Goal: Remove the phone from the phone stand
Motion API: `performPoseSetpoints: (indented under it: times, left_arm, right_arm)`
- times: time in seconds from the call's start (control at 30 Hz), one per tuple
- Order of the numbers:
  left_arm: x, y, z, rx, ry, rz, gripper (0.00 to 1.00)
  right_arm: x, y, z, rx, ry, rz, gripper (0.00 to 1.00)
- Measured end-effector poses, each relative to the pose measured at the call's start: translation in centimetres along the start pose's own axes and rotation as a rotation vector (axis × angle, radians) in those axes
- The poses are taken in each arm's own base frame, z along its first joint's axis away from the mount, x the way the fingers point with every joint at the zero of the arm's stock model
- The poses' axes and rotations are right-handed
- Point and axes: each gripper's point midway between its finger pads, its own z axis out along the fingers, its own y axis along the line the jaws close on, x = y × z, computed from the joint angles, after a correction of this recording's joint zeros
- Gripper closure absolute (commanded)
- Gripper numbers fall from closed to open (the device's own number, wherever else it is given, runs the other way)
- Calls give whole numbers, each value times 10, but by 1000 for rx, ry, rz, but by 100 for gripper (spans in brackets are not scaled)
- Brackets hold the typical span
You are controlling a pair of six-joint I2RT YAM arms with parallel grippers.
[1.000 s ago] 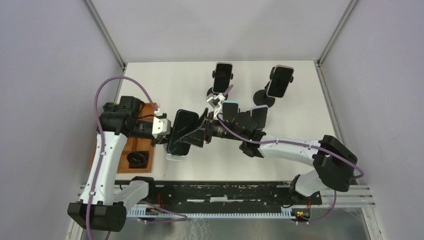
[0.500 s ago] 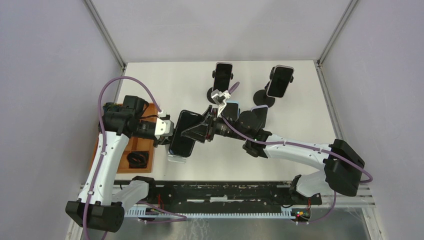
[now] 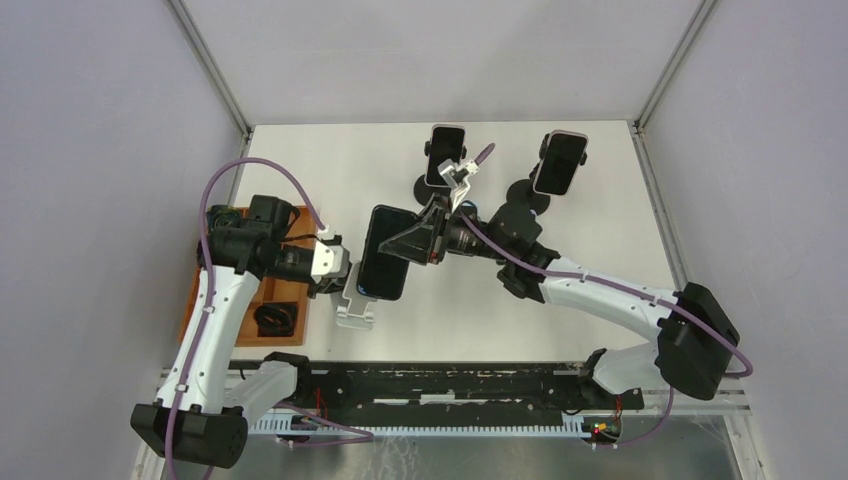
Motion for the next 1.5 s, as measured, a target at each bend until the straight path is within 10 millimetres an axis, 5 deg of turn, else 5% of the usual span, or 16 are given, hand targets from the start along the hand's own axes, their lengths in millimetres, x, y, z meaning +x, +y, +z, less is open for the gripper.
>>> performPoseSetpoints:
  times: [0.27,0.4,0.53,0.7,0.87,1.13,1.5]
  left_arm:
    - [13,-8,1,19,45,0,98]
    - [11,-10,0,15,46,20,98]
    - [6,-9,-2,10,44,33,98]
    - [-7,-3,-6,-8,25,72,98]
    - [-13,-2,-7,-13,14,85,98]
    - [-14,-2,-7,-14,13,87,98]
    - [-15,-3,-7,-15,9,89,98]
  right_arm:
    - [-56,-20,-35,112,-61,-39,100]
    - [-66,-33,-60,204,-74,-63,100]
    - [-27,-59,-78,279,5,-9,100]
    - [81,-117,-104,418,194,224,100]
    - [158,-133,-106,478,362,369,100]
    - [195,-137,-70,448,394,490,100]
    - [211,-165,-20,499,345,522,100]
